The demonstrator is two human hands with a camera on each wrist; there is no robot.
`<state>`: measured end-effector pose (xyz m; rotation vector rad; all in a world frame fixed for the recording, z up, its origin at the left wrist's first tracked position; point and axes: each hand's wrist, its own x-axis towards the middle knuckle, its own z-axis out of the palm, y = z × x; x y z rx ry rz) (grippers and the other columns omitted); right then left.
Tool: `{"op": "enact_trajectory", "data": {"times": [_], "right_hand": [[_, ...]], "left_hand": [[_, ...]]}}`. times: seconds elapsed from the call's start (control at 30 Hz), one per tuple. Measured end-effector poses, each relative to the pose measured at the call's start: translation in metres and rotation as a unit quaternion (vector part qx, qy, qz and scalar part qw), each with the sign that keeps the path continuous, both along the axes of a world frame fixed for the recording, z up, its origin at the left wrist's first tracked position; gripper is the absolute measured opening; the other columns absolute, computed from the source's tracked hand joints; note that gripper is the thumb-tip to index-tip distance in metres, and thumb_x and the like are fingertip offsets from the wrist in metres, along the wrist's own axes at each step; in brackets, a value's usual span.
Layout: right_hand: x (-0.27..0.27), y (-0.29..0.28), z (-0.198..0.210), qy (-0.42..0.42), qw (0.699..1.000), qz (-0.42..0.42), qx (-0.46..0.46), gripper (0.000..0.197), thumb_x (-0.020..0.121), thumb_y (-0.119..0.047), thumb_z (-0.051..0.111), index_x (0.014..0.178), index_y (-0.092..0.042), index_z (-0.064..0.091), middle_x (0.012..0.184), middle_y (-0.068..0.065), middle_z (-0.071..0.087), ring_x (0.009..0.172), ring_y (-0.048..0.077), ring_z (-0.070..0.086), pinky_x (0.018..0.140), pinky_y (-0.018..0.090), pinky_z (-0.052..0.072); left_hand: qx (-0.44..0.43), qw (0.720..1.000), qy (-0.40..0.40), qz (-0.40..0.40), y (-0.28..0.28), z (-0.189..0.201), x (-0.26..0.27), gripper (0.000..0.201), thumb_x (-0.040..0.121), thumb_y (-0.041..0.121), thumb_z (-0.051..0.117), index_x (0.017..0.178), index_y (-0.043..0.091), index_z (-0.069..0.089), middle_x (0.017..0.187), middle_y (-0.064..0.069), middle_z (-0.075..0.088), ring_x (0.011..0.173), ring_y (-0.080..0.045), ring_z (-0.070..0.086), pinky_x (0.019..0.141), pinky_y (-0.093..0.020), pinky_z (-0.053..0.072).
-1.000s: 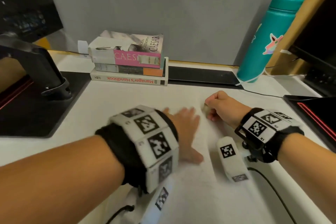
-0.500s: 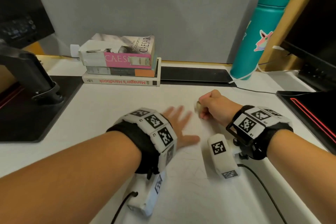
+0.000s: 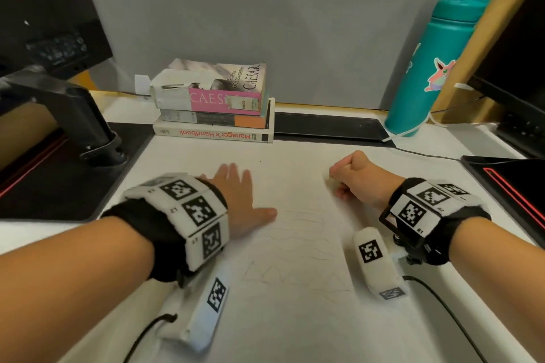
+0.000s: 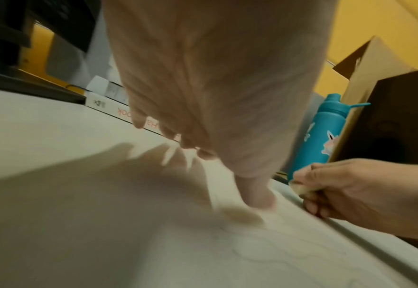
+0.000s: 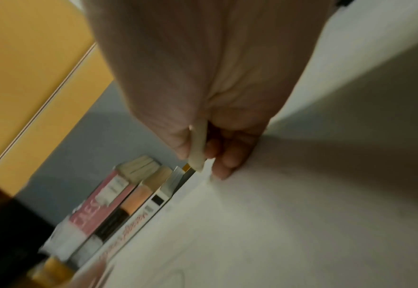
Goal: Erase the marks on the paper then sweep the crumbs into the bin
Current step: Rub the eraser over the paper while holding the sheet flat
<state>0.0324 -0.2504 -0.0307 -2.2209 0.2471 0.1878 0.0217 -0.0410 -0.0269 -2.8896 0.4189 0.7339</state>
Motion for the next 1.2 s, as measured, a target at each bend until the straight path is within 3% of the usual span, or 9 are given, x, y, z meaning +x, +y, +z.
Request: {"op": "enact_trajectory", "data": {"times": [0.1,0.3,0.5,0.6,0.67,0.8,0.93,1.07,1.2], "right_hand": [[-0.001,0.016,0.005,0.008,0.987,0.046,-0.156,0.017,0.093,-0.029,0.049,0.102,-0.016,0.044,0.090,0.002,0.056,0.078,0.015,0.051,0.073,0.028,0.040],[-0.001,0.098,0.004,-0.012,0.967,0.188,-0.173,0.020,0.094,-0.030,0.048,0.105,-0.013,0.046,0.105,0.008,0.061,0.092,0.021,0.055,0.088,0.036,0.045],[0.000,0.086,0.009,0.058,0.925,0.207,-0.314,0.017,0.092,-0.029,0.048,0.102,-0.017,0.047,0.103,0.006,0.062,0.084,0.018,0.053,0.079,0.031,0.043],[0.004,0.087,0.020,0.062,0.877,0.218,-0.424,0.034,0.094,-0.031,0.046,0.121,-0.010,0.047,0.116,0.010,0.059,0.087,0.019,0.047,0.082,0.031,0.041],[0.004,0.099,0.014,0.035,0.891,0.236,-0.387,0.033,0.094,-0.030,0.045,0.120,-0.008,0.048,0.115,0.010,0.060,0.088,0.019,0.051,0.083,0.031,0.043],[-0.003,0.082,0.009,0.066,0.913,0.208,-0.345,0.016,0.090,-0.026,0.052,0.081,-0.014,0.058,0.083,0.004,0.062,0.079,0.021,0.058,0.071,0.029,0.046],[-0.005,0.070,0.020,0.073,0.885,0.195,-0.417,0.030,0.093,-0.028,0.047,0.114,-0.007,0.054,0.093,0.004,0.052,0.086,0.021,0.050,0.075,0.029,0.038],[-0.008,0.071,0.007,0.046,0.925,0.201,-0.320,0.015,0.089,-0.024,0.053,0.085,-0.011,0.058,0.077,0.004,0.057,0.074,0.021,0.055,0.065,0.027,0.042],[-0.013,0.044,0.021,0.091,0.891,0.181,-0.407,0.030,0.094,-0.029,0.044,0.114,-0.008,0.052,0.099,0.007,0.058,0.084,0.019,0.050,0.074,0.027,0.039]], "left_hand": [[0.001,0.998,0.051,-0.042,0.013,0.006,-0.005,0.112,0.079,0.078,0.039,0.148,0.015,-0.023,0.156,0.000,-0.027,0.147,-0.017,-0.014,0.118,-0.046,0.000],[0.010,0.998,0.045,-0.045,0.024,-0.011,-0.004,0.126,0.068,0.083,0.045,0.147,0.015,-0.026,0.155,0.001,-0.029,0.146,-0.014,-0.017,0.115,-0.056,-0.003],[0.012,0.999,0.032,-0.040,0.026,-0.015,-0.002,0.129,0.064,0.087,0.044,0.148,0.017,-0.024,0.156,0.003,-0.027,0.146,-0.014,-0.015,0.112,-0.061,-0.006],[0.020,0.999,0.025,-0.035,0.023,-0.014,-0.002,0.129,0.064,0.087,0.045,0.149,0.016,-0.023,0.157,0.001,-0.026,0.147,-0.017,-0.014,0.112,-0.060,-0.007],[0.024,0.999,0.016,-0.036,0.020,-0.015,-0.003,0.129,0.065,0.086,0.046,0.149,0.016,-0.023,0.157,0.000,-0.025,0.147,-0.017,-0.013,0.111,-0.059,-0.007],[0.009,0.999,0.012,-0.032,0.019,-0.011,-0.008,0.125,0.070,0.082,0.048,0.150,0.012,-0.019,0.158,-0.002,-0.023,0.147,-0.019,-0.012,0.113,-0.053,-0.007],[0.016,0.999,0.014,-0.030,0.018,-0.007,-0.009,0.125,0.070,0.081,0.049,0.150,0.012,-0.019,0.158,-0.003,-0.022,0.147,-0.020,-0.011,0.114,-0.052,-0.005],[0.030,0.999,0.020,-0.029,0.015,-0.006,-0.010,0.124,0.072,0.079,0.049,0.149,0.012,-0.020,0.158,-0.003,-0.023,0.147,-0.020,-0.012,0.115,-0.050,-0.004],[0.038,0.998,0.018,-0.037,0.015,-0.002,-0.010,0.122,0.072,0.080,0.047,0.150,0.012,-0.019,0.158,-0.003,-0.022,0.147,-0.019,-0.011,0.115,-0.050,-0.003]]}}
